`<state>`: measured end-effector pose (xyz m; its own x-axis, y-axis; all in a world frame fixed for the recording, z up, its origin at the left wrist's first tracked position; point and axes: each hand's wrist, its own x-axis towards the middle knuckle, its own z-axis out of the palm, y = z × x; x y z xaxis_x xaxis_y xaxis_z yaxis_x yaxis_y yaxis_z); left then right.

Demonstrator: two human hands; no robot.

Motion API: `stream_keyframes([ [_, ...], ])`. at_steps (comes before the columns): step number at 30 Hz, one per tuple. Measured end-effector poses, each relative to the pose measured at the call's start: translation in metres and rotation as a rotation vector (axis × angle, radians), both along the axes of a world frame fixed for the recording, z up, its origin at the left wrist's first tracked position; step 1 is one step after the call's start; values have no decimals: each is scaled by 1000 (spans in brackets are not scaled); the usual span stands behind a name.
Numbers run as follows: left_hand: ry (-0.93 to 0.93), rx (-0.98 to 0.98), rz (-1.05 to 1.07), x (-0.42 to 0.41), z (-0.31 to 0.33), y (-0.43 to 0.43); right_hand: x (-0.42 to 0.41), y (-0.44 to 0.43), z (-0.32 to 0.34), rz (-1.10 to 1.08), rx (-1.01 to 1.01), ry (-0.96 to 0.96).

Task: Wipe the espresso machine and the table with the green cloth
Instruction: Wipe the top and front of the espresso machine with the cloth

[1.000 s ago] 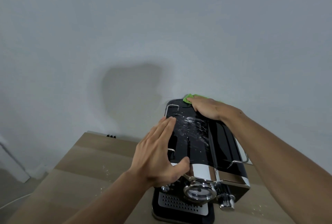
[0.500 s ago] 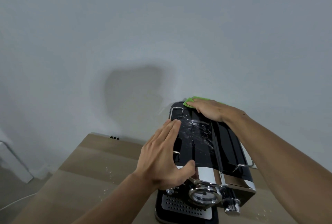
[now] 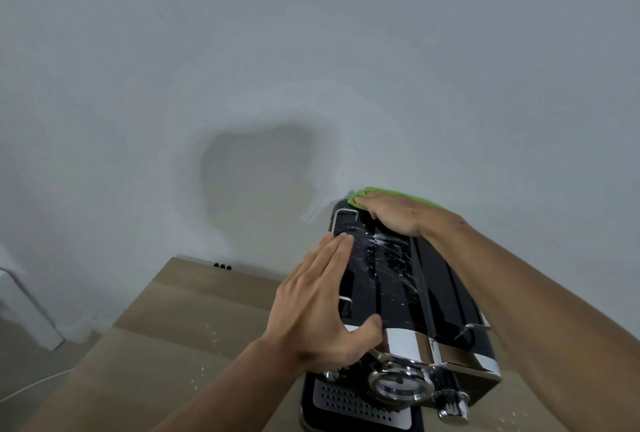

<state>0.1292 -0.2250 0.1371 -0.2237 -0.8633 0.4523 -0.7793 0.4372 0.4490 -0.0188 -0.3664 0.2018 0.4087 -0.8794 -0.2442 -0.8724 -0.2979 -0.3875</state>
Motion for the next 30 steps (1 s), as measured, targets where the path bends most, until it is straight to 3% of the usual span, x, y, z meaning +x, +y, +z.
stream_keyframes([
  [9, -5, -8, -6, 1, 1, 1, 0, 1, -1, -41, 83, -163],
  [12, -8, -9, -4, 1, 1, 1, 2, -7, -7, -178, 46, -259],
  [16, 11, -13, -7, 1, 0, 0, 23, -21, -12, -109, 4, -114],
  [24, -17, -11, 5, 1, 3, 2, 23, -13, 0, -33, 167, -202],
  [30, -3, -16, 0, 1, 3, 2, -1, -16, -2, -20, 88, -116],
])
